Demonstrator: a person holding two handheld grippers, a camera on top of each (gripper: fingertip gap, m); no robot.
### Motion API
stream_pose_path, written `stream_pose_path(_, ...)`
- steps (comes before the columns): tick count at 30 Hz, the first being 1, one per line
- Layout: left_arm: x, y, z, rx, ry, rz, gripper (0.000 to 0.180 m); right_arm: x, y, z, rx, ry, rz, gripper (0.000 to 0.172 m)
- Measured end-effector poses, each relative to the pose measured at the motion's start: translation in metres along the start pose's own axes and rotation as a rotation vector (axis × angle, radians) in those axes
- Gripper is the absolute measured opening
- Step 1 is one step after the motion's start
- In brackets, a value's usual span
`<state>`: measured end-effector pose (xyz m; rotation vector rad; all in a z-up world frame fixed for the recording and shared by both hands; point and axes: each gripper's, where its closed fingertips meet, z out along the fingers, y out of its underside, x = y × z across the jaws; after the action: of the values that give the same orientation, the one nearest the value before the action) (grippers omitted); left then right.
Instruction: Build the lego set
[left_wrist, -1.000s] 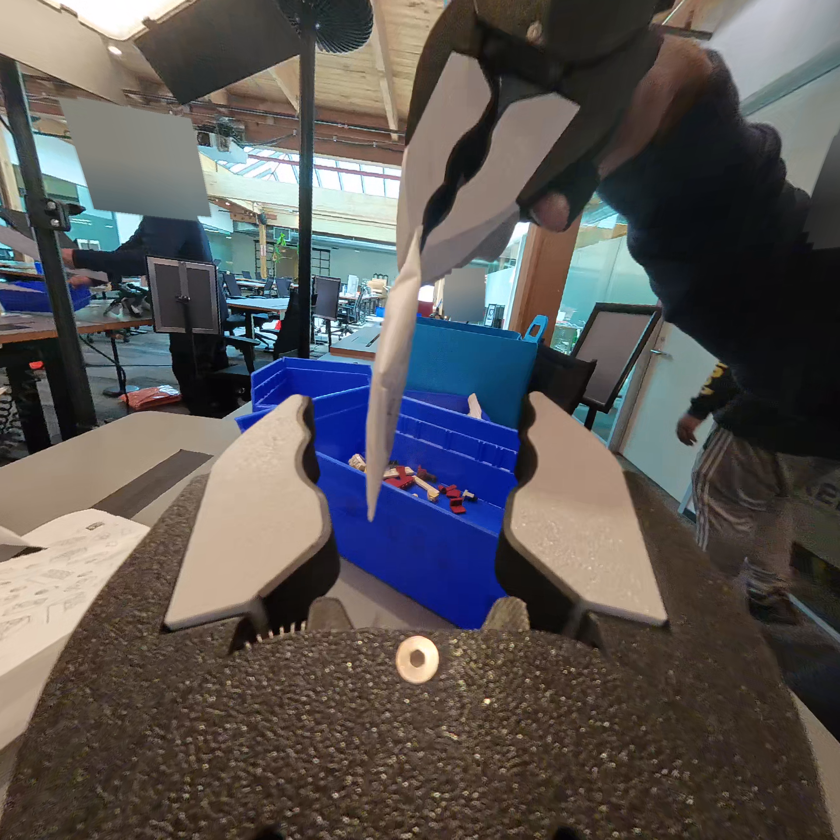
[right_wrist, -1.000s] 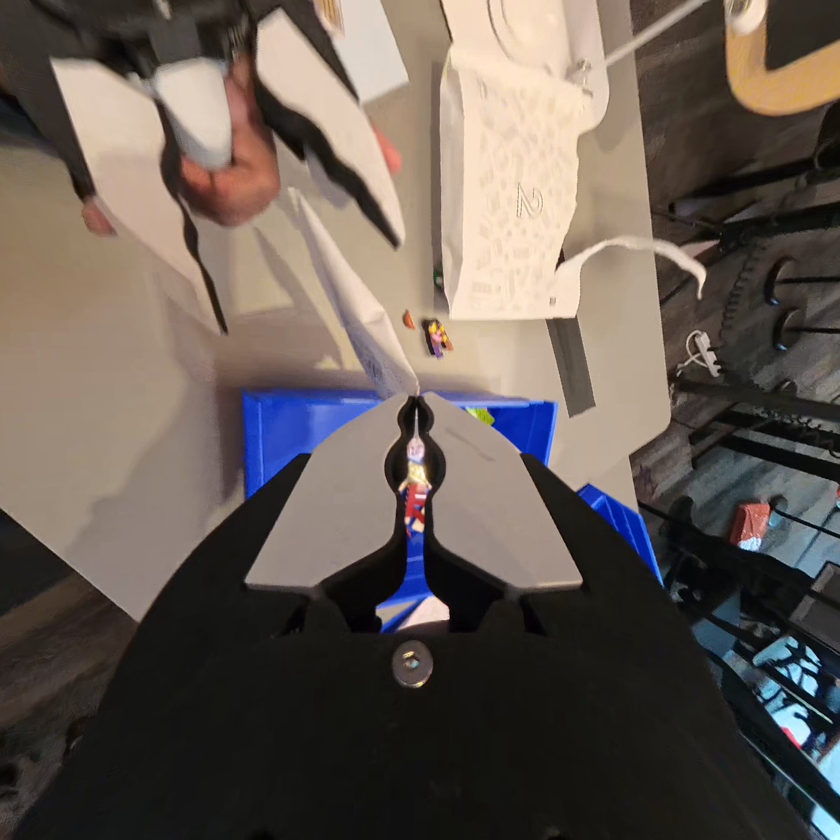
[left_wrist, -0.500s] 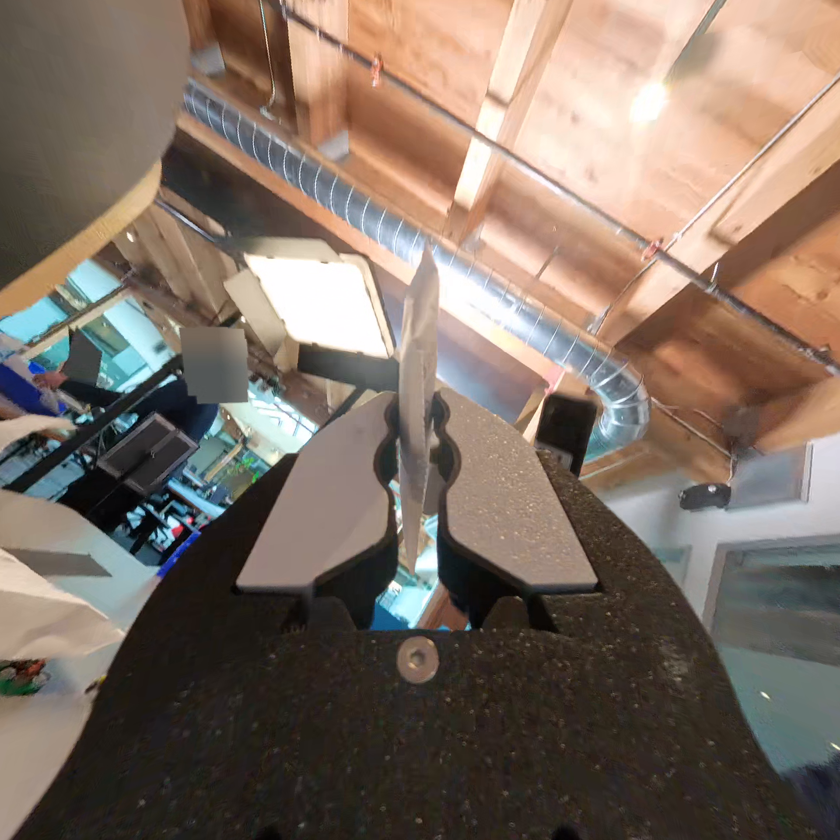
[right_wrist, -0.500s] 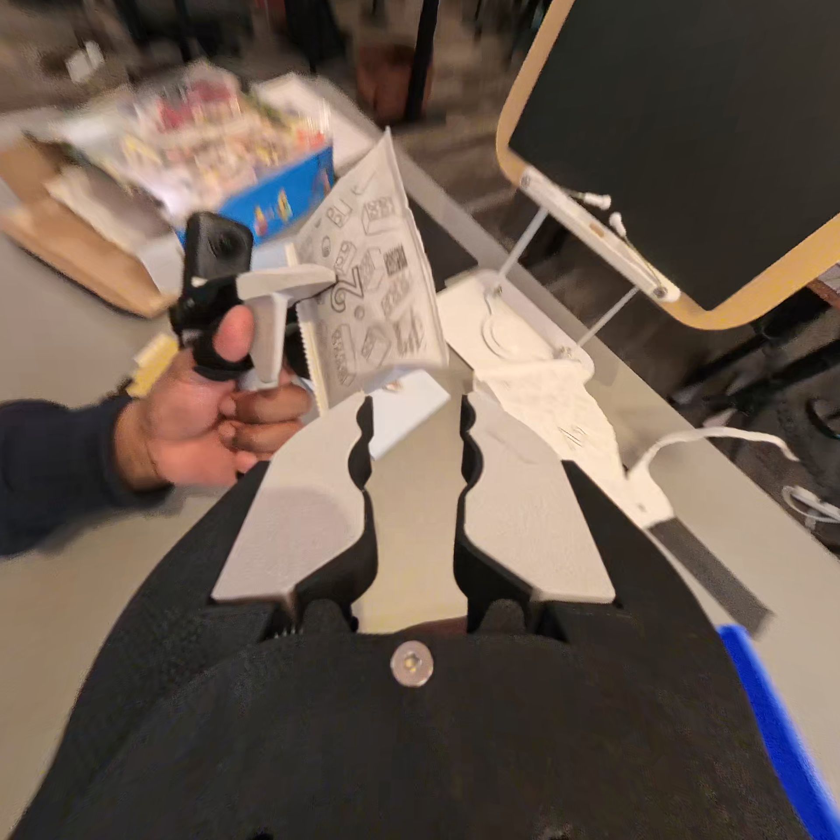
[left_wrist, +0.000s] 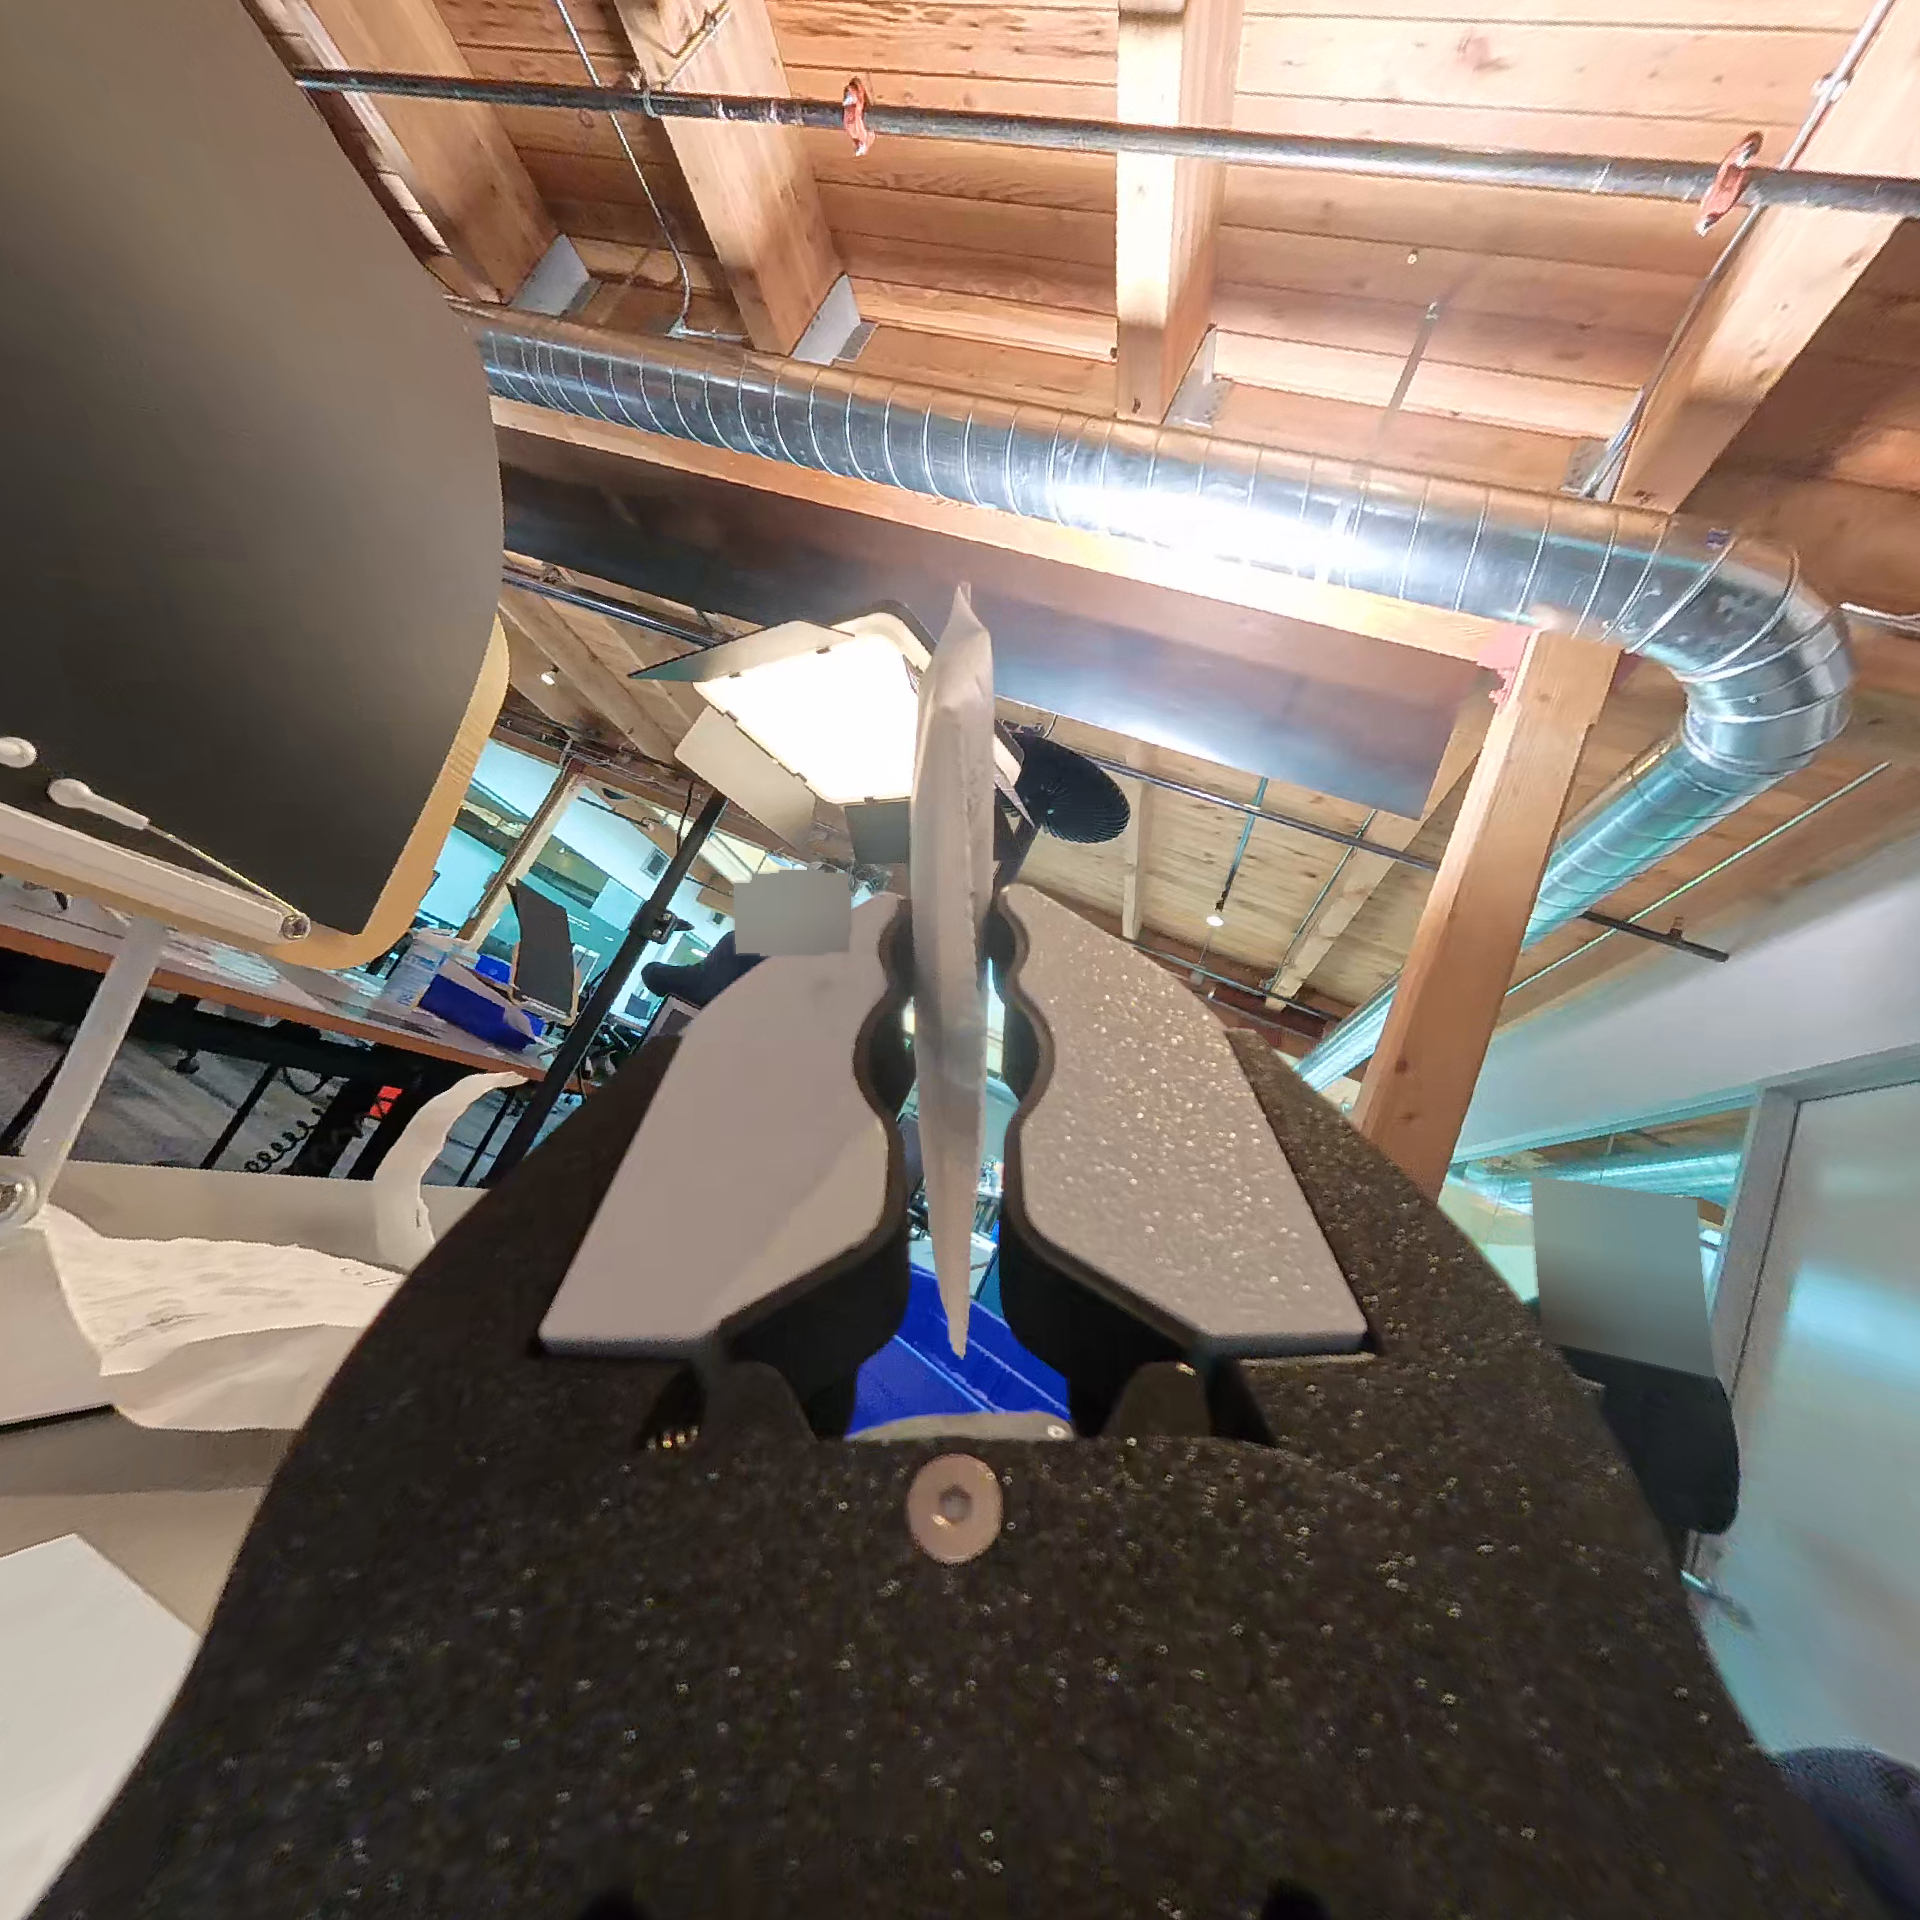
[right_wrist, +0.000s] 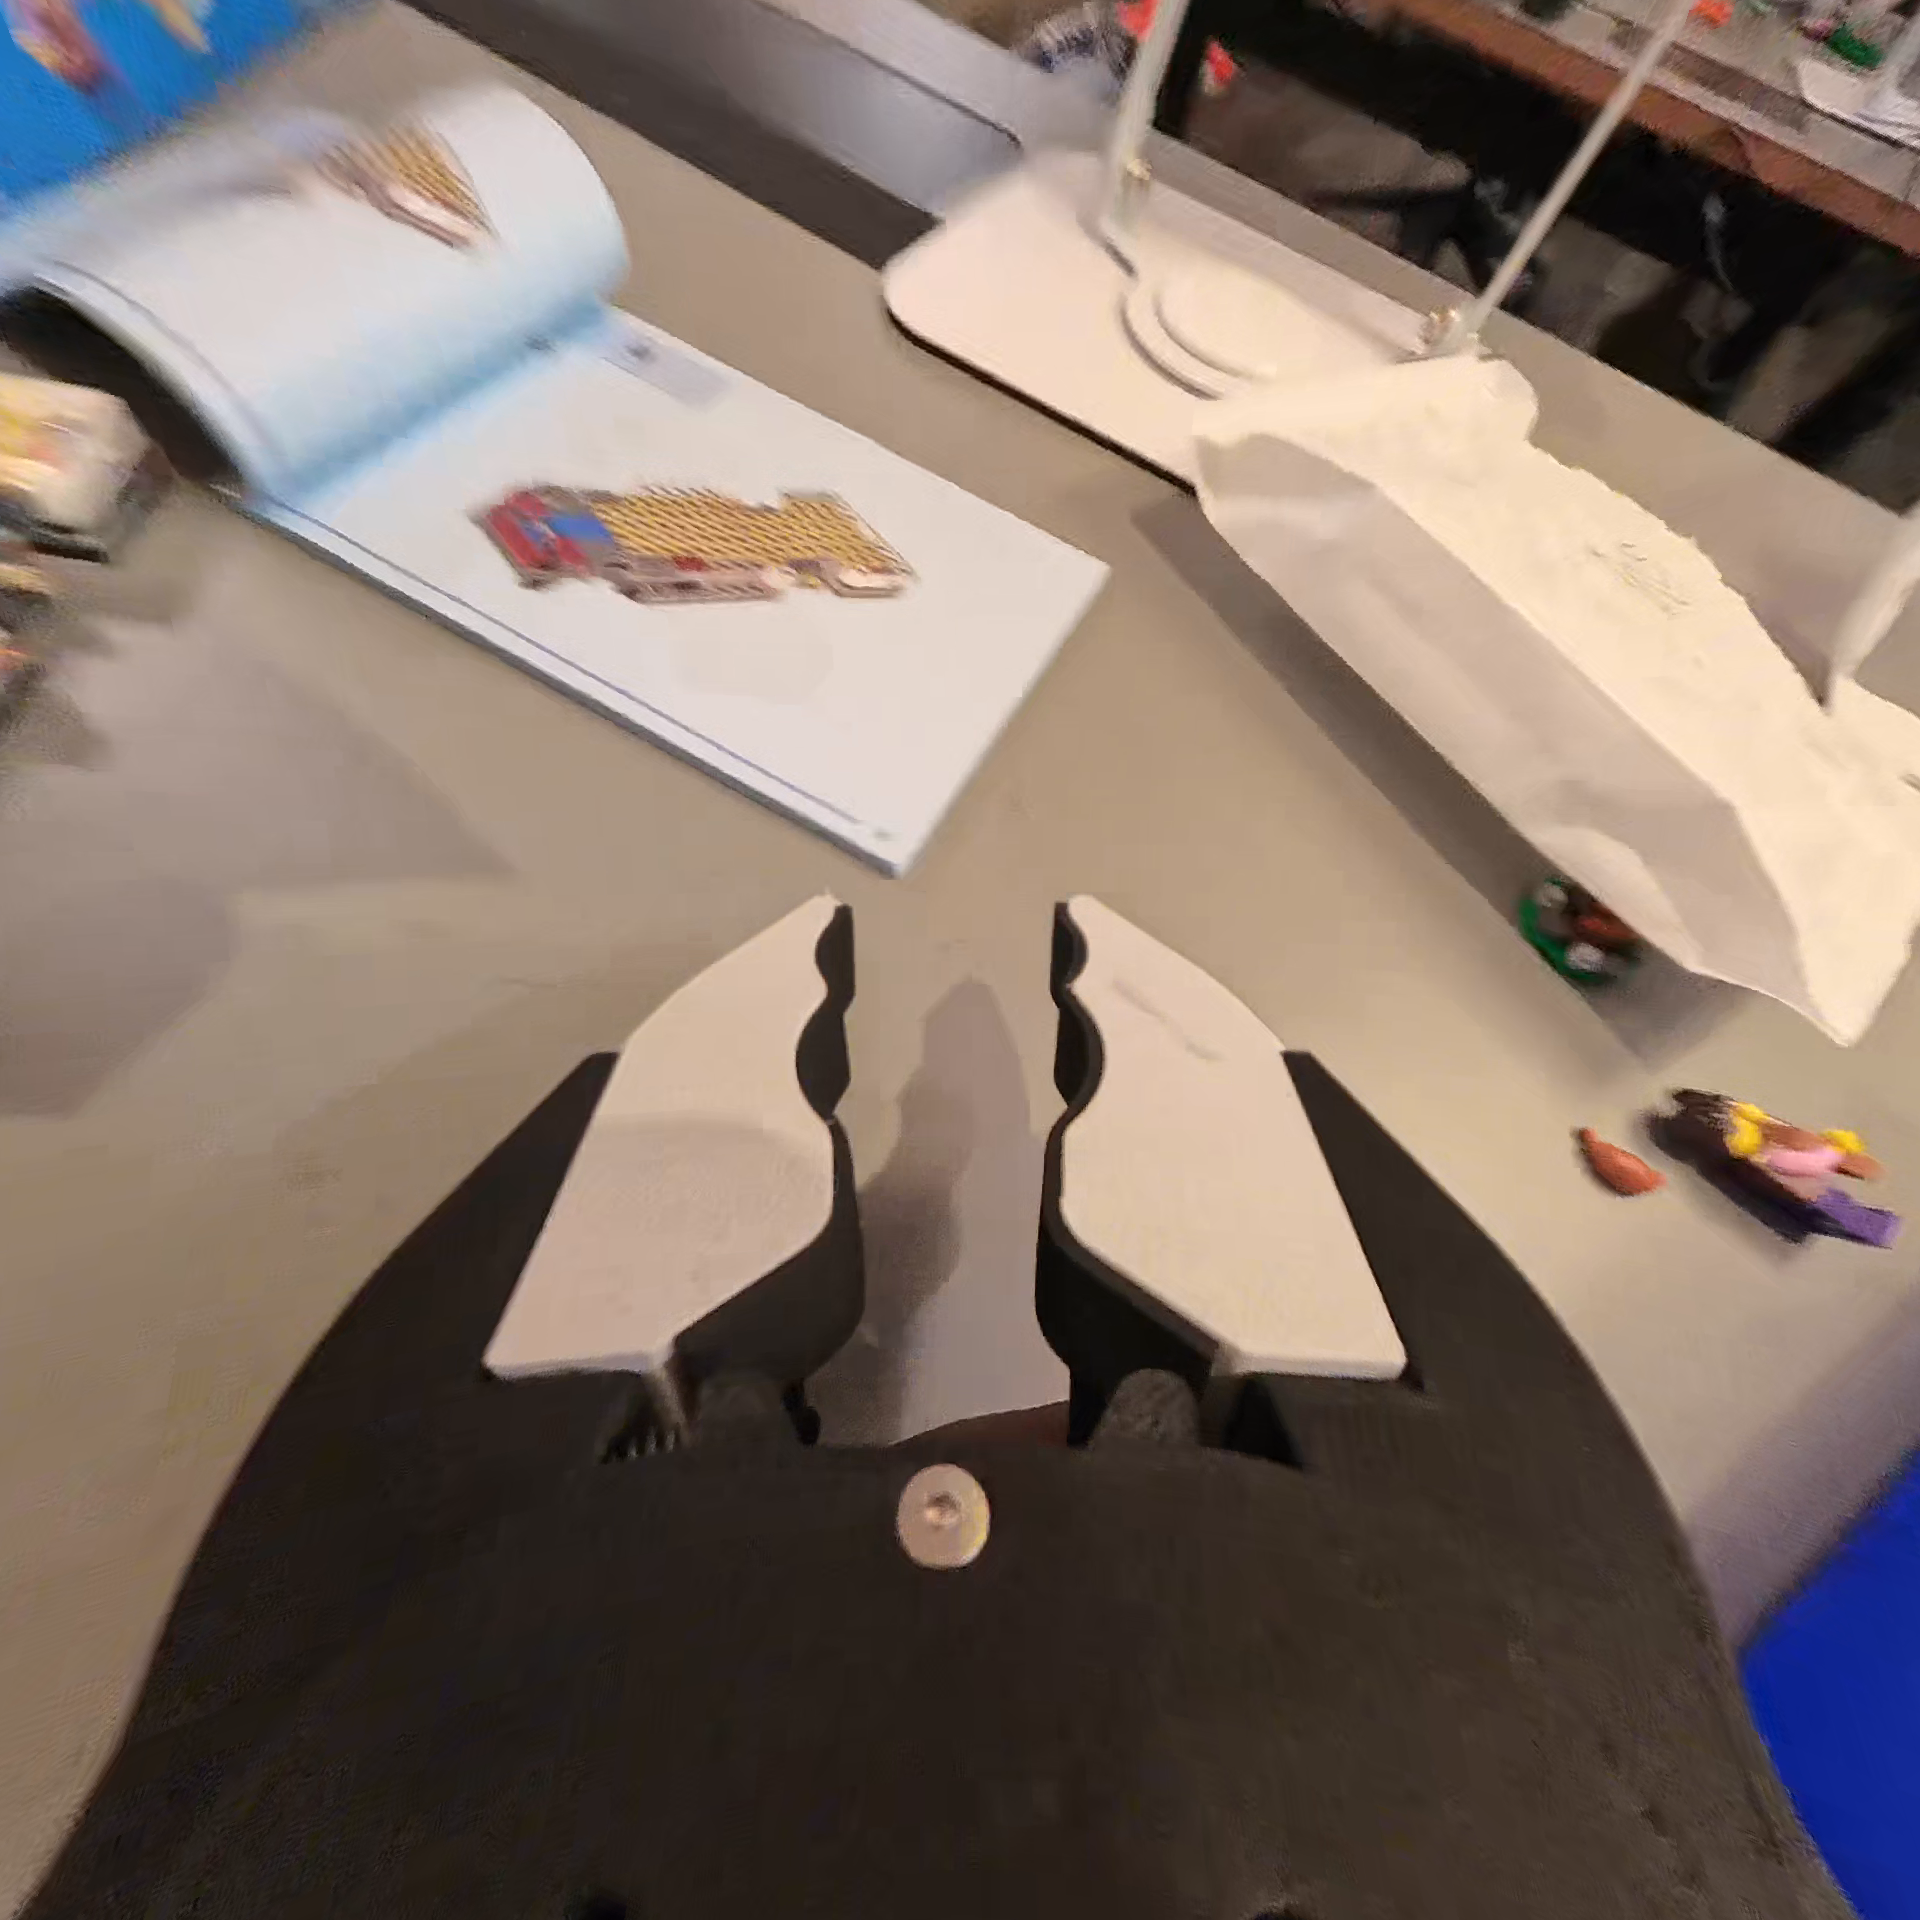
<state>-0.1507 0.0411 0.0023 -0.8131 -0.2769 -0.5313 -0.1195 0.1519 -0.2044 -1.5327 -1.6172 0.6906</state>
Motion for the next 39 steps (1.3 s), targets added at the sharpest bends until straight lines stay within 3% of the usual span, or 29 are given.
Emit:
stream_pose_path(5, 0.003, 0.011, 0.003, -0.050, 0.005, 0.018, 0.013, 0.067, 0.000, 0.033, -0.198, 0.214, 0.038, 0.036)
stream_pose_path(8, 0.005, 0.014, 0.004, -0.054, 0.012, 0.001, 0.013, 0.097, 0.002, 0.044, -0.253, 0.210, 0.181, 0.037)
stream_pose_path(22, -0.004, 0.002, -0.003, -0.025, -0.008, -0.040, 0.013, 0.180, -0.034, 0.069, -0.131, 0.275, 0.456, 0.032)
stream_pose_path(26, -0.006, 0.001, -0.003, -0.030, -0.013, -0.052, 0.013, 0.189, -0.030, 0.061, -0.143, 0.269, 0.486, 0.032)
stream_pose_path(30, -0.005, 0.001, -0.003, -0.033, -0.009, -0.082, 0.013, 0.168, -0.021, 0.044, -0.205, 0.241, 0.364, 0.021)
stream_pose_path(39, -0.004, 0.006, -0.002, -0.054, -0.008, -0.072, 0.013, 0.169, 0.024, 0.069, -0.450, 0.216, 0.314, 0.026)
